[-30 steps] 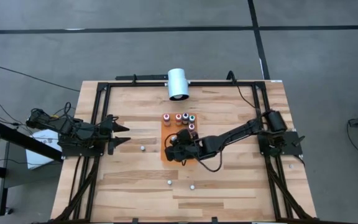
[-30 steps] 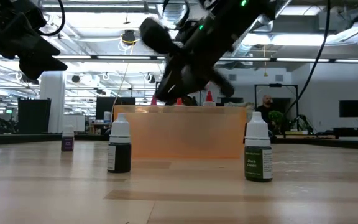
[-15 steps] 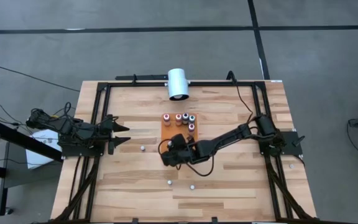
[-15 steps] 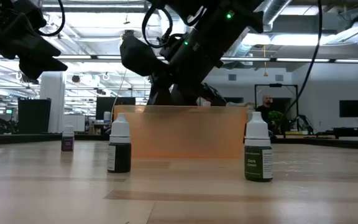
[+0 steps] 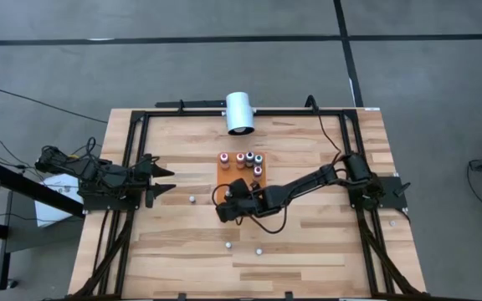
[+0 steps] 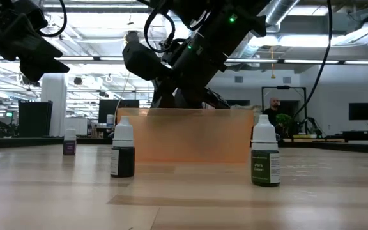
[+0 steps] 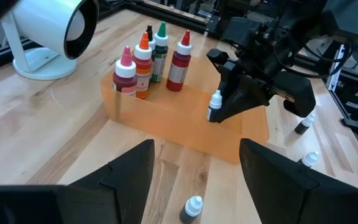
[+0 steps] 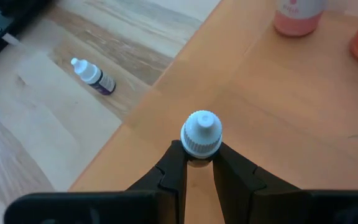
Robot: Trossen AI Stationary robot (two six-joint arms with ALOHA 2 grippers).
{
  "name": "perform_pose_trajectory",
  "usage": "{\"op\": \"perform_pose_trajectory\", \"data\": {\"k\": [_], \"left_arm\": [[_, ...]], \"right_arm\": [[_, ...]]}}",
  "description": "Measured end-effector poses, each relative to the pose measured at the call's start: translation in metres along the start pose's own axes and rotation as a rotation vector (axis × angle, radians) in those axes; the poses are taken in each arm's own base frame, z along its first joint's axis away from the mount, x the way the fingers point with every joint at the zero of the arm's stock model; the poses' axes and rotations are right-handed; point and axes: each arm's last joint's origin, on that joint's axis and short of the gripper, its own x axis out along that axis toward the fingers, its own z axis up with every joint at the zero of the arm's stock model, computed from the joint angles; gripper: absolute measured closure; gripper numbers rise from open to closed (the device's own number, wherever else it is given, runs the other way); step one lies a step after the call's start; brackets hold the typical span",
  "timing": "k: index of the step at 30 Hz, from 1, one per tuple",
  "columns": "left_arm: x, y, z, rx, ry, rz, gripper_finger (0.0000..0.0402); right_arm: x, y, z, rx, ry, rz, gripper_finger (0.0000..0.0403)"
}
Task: Pick & Place food coloring
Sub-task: Put the small light green food coloring bottle into the bin
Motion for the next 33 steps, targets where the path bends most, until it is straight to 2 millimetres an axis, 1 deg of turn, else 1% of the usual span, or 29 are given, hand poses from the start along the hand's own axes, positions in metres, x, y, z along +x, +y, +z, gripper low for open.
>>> {"op": "perform_pose_trajectory", "data": {"k": [9, 12, 14, 16, 18, 20, 21, 25, 33], "left_arm": [[0.0, 0.0, 0.0, 0.0, -0.001, 0.002, 0.0173], [0.0, 0.0, 0.0, 0.001, -0.001, 0.002, 0.0173], [0.0, 0.0, 0.0, 0.001, -0.002, 0.003, 0.0173], [0.0, 0.0, 0.0, 0.001, -0.002, 0.003, 0.0173], [0.0, 0.0, 0.0, 0.001, -0.002, 0.005, 0.0173], [0.0, 0.0, 0.0, 0.002, 0.001, 0.007, 0.0173], [0.0, 0.0, 0.0, 0.002, 0.0, 0.006, 0.0173], [0.0, 0.0, 0.0, 0.0, -0.001, 0.002, 0.0173], [0.0, 0.0, 0.0, 0.001, 0.001, 0.0, 0.0173]], "right_arm": [[0.003, -0.004, 0.004, 0.001, 0.016, -0.001, 0.0344], [0.014, -0.004, -0.002, 0.001, 0.028, 0.0, 0.0344], [0.019, -0.007, -0.007, -0.007, 0.068, 0.003, 0.0344], [0.027, -0.001, -0.008, 0.02, 0.071, 0.037, 0.0345], [0.027, -0.003, -0.012, -0.02, 0.1, 0.0, 0.0345], [0.025, 0.004, -0.006, -0.018, 0.069, 0.032, 0.0345], [0.022, 0.004, -0.004, -0.015, 0.052, 0.026, 0.0345], [0.026, -0.001, -0.006, -0.026, 0.065, -0.004, 0.0345], [0.026, -0.001, -0.005, -0.027, 0.085, 0.005, 0.0342]]}}
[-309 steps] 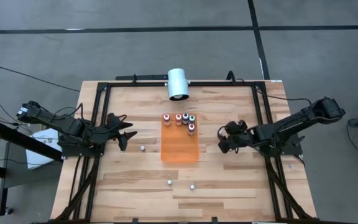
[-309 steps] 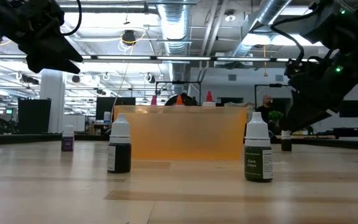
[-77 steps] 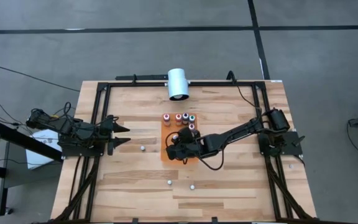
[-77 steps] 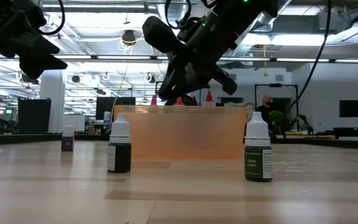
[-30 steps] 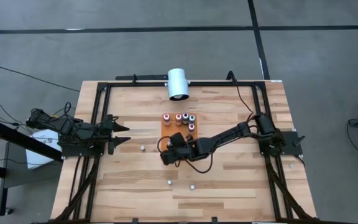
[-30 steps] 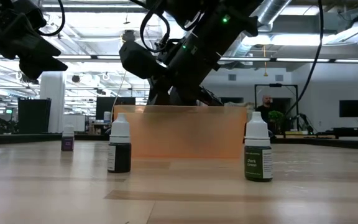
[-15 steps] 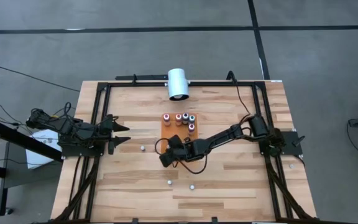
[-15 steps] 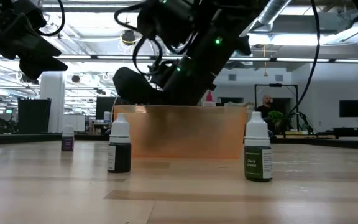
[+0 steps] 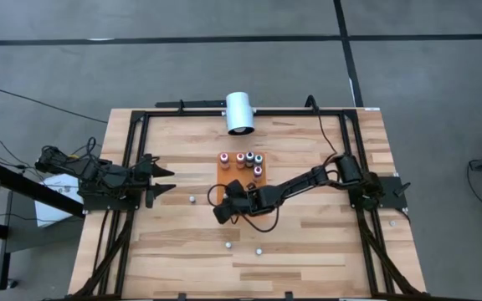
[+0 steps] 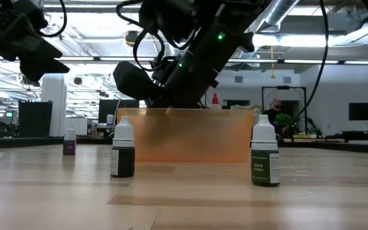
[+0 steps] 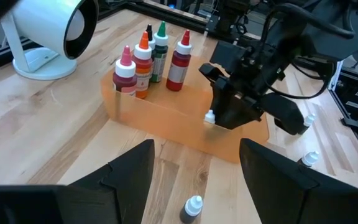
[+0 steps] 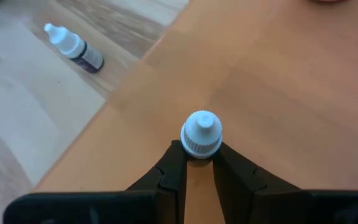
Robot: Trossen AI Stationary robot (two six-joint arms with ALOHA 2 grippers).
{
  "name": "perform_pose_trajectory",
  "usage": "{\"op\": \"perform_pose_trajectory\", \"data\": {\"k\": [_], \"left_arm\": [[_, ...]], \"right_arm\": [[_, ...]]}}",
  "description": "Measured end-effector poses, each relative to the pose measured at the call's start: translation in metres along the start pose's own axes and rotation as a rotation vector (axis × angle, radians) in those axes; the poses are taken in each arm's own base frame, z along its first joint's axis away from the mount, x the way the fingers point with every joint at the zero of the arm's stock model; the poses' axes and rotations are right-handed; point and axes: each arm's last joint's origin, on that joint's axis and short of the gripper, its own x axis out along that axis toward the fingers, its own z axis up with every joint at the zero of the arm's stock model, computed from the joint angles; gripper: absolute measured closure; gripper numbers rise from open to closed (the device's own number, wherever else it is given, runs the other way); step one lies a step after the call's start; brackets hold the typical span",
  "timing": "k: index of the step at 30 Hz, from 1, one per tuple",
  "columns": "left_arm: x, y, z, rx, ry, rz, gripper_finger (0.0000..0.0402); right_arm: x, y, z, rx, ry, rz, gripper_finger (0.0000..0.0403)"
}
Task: Pick & Place food coloring
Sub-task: Put the small light green food coloring bottle into the bin, then put the small purple food coloring bottle into the bin
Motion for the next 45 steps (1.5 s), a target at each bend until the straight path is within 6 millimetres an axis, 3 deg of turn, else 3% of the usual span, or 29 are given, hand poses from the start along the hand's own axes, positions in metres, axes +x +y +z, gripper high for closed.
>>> {"op": "perform_pose_trajectory", "data": {"k": [20, 33, 45], "left_arm": [[0.0, 0.0003, -0.0007, 0.003, 0.006, 0.003, 0.0173], [0.0, 0.0003, -0.0006, 0.003, 0.006, 0.002, 0.0173], [0.0, 0.0003, -0.0006, 0.003, 0.006, 0.002, 0.0173]], "right_arm": [[0.0023, -0.0046, 0.0024, -0.006, 0.037, -0.007, 0.0339], [0.0025, -0.005, 0.0029, -0.005, 0.032, -0.011, 0.0249], [0.0025, -0.005, 0.0027, -0.005, 0.032, -0.011, 0.0234]]}}
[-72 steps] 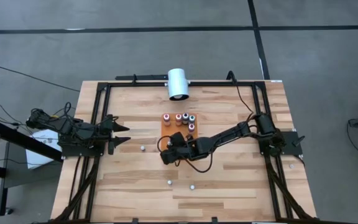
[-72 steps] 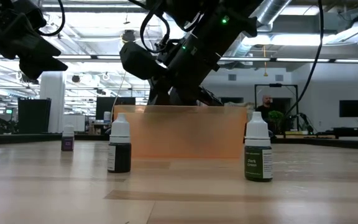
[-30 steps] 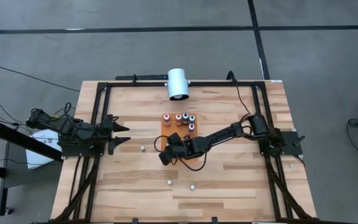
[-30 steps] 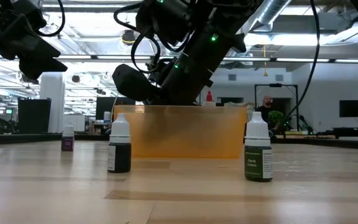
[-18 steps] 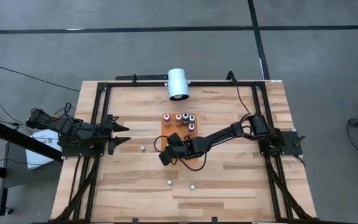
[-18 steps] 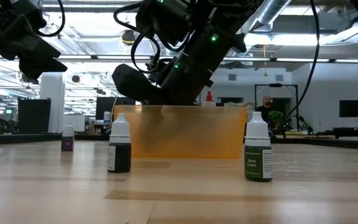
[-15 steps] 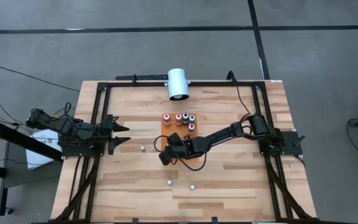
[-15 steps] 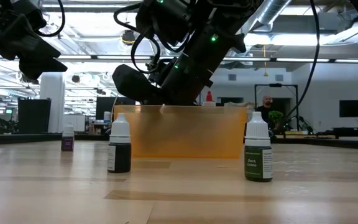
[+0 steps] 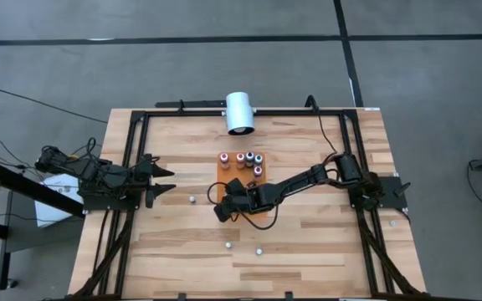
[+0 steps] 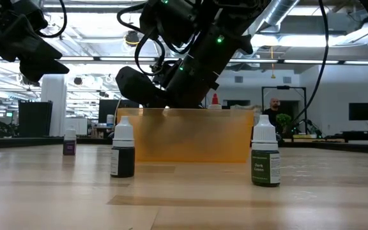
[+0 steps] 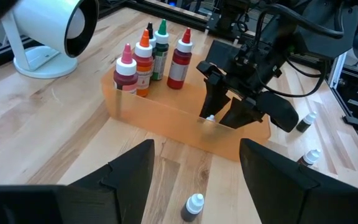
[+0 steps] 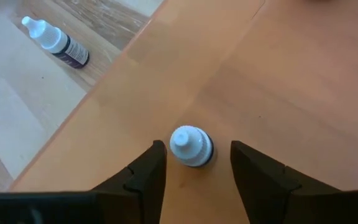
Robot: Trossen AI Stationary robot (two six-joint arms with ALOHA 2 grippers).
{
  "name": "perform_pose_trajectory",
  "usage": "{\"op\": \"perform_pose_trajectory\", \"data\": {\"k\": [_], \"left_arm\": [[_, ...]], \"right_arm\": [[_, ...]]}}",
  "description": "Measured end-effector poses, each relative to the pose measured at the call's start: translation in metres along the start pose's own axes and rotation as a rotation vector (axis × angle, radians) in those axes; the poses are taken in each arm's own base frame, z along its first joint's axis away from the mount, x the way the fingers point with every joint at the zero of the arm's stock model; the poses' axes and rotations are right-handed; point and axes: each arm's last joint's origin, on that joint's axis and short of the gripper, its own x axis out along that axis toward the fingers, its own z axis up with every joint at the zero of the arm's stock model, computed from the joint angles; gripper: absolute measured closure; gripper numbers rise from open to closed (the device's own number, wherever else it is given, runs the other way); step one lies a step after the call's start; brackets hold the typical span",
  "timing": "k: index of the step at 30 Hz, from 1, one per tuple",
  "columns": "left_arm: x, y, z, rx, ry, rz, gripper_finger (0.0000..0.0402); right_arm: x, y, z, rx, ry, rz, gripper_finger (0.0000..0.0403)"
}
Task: Pick & Place food coloring
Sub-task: Put the small purple food coloring bottle into the bin
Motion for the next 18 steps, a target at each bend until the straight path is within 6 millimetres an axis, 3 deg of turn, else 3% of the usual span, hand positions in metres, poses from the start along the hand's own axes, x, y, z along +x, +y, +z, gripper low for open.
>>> {"op": "perform_pose_trajectory", "data": {"k": [9, 18], "left_arm": [[0.0, 0.0, 0.0, -0.001, 0.001, -0.004, 0.0173], [0.0, 0.0, 0.0, -0.004, 0.001, -0.004, 0.0173]], "right_arm": [[-0.012, 0.0, 0.009, -0.008, -0.006, 0.011, 0.0234], [-0.037, 0.0, 0.034, -0.028, -0.067, 0.044, 0.0236]]}}
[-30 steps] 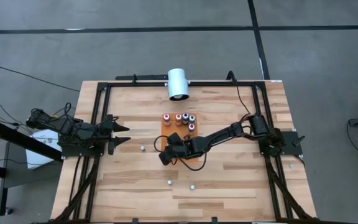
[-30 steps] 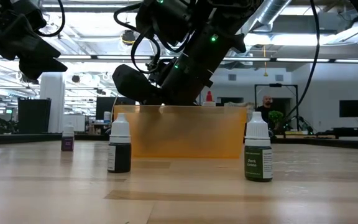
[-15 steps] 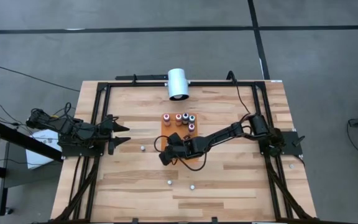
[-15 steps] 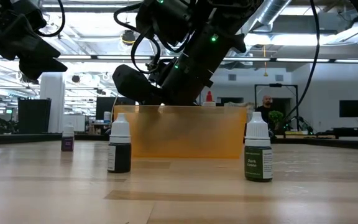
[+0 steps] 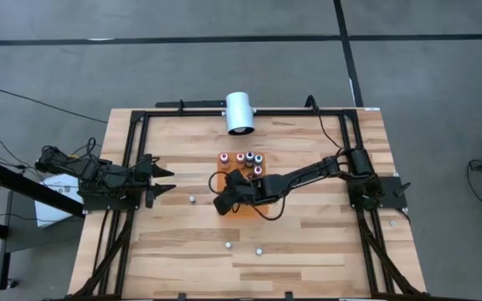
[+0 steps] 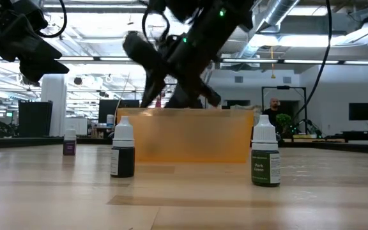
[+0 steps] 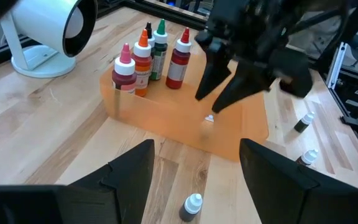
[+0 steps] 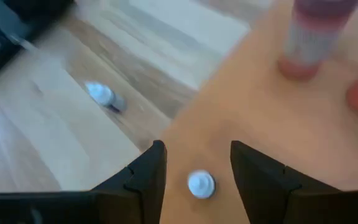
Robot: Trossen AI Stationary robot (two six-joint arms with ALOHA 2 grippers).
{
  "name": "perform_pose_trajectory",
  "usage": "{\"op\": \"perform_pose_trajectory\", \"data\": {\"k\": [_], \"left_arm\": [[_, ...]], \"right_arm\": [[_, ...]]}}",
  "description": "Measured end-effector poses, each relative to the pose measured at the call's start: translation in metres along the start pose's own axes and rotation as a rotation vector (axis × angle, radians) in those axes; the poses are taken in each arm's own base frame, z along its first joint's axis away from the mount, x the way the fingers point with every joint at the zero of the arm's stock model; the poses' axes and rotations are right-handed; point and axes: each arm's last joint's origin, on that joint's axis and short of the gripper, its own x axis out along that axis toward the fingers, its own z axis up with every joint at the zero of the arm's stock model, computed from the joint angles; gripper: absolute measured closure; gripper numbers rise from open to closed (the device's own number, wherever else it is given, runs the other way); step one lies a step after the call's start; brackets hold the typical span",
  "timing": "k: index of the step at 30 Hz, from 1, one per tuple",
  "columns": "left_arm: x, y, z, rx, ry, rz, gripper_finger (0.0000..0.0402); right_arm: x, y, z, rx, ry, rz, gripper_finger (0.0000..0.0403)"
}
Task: Pick & Place food coloring
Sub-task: Put the small purple food coloring bottle into the bin
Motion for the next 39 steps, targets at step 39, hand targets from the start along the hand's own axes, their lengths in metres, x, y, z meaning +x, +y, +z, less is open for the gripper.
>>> {"op": "perform_pose_trajectory", "data": {"k": [39], "left_arm": [[0.052, -0.016, -0.031, -0.229, 0.203, 0.037, 0.0173]], "right_arm": [[-0.184, -0.023, -0.115, -0.262, -0.04, -0.508, 0.0294]]}}
